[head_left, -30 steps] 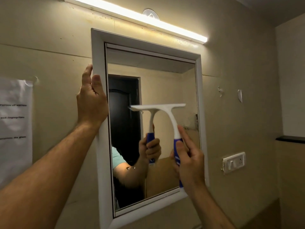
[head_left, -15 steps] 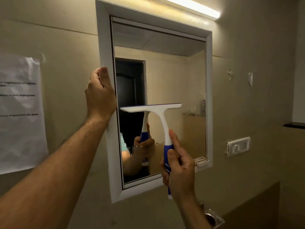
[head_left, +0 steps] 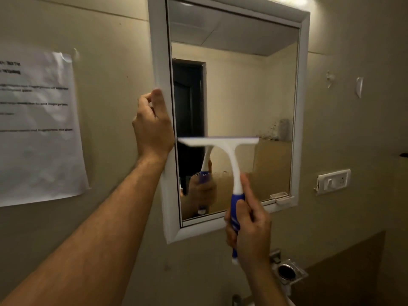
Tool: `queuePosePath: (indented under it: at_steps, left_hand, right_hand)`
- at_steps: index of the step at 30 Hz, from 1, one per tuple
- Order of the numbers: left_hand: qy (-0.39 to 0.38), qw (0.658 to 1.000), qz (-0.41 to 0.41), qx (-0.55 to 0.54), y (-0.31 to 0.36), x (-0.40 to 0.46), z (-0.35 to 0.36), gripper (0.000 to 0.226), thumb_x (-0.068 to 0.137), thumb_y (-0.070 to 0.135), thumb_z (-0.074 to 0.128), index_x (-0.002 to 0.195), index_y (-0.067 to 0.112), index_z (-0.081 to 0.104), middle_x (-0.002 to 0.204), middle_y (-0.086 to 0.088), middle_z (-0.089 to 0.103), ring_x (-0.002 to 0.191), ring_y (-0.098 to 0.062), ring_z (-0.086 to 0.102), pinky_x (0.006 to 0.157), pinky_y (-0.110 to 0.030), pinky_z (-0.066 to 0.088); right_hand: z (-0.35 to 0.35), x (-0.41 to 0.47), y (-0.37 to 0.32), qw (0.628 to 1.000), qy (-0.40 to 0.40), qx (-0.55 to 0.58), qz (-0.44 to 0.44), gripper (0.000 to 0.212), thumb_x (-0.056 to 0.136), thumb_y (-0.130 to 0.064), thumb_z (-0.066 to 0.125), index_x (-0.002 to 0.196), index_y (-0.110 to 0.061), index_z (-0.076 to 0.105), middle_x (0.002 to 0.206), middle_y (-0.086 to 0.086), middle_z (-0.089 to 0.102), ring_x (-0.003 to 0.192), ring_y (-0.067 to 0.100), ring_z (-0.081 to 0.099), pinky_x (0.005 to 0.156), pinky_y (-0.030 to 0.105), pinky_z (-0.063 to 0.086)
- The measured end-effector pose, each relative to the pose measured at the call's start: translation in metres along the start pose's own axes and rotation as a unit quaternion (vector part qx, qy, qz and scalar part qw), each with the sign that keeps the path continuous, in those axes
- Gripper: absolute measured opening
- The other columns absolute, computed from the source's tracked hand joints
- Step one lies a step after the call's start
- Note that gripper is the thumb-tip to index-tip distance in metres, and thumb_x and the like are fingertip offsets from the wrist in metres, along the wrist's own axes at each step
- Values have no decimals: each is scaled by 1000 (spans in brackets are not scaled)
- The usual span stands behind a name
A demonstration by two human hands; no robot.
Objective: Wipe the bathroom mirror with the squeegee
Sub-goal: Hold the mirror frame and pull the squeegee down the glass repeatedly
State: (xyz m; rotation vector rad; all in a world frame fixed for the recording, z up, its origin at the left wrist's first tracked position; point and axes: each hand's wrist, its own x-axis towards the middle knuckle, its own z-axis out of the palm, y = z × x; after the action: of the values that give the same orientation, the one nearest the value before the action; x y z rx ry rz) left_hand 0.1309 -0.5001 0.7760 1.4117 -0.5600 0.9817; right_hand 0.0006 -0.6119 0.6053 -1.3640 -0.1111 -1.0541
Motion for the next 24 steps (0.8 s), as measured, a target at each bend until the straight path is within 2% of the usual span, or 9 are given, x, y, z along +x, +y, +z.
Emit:
queuePosePath:
  at_steps: [2,6,10,12,17,20,22,24]
  left_hand:
    - [14,1000,-13,1,-11,-12,0,37,104,43,27,92,18,52,66,7,47,56,-1,45,48,-8,33]
    - [12,1000,-19,-1,-15,-23,-3,34,105,39,24,77,32,42,68,6,47,57,1,45,52,-3,35]
    - [-14,999,-35,-17,-9,-28,-6,33,106,34,23,75,38,36,71,18,38,55,26,43,54,6,32]
    - [-24,999,-42,-23,-9,-33,-7,33,106,36,22,76,39,34,72,20,36,54,31,39,53,8,31]
    - [-15,999,-45,-21,-18,-40,-8,33,105,37,23,76,36,38,69,14,42,53,21,44,52,2,35]
    - [-5,999,-43,-19,-24,-46,-7,34,105,36,24,78,33,43,67,11,45,54,14,46,53,-2,37]
    - [-2,998,-54,-14,-30,-53,-7,35,105,37,24,81,27,47,67,11,45,55,14,46,55,-2,36]
    - [-1,998,-60,-2,-31,-61,-9,35,105,36,24,79,31,46,68,15,43,57,19,46,56,1,34]
  right_hand:
    - [-7,-24,14,1000,9,2,26,43,90,-31,46,121,-59,56,65,6,58,44,14,41,38,23,37]
    - [-2,-27,14,999,21,0,27,43,90,-31,46,122,-60,55,69,5,63,45,15,41,38,23,37]
    - [14,5,-6,1000,14,0,-6,44,100,-19,42,129,-50,51,71,3,60,49,15,42,40,23,39]
    - [18,12,-10,1000,4,4,-14,44,101,-19,41,131,-50,50,74,5,58,49,15,42,40,23,40]
    - [1,-21,17,1000,-2,-16,-1,43,92,-34,45,126,-59,50,70,4,60,50,14,44,42,22,40]
    - [-16,-53,40,999,3,-36,33,44,90,-34,46,124,-61,50,68,5,61,49,14,44,40,21,40]
    - [-23,-62,43,998,5,-42,46,44,89,-34,46,124,-60,51,69,6,62,49,17,43,39,21,40]
    - [-25,-59,34,998,3,-41,45,43,88,-36,47,126,-57,52,71,7,63,49,18,43,39,22,40]
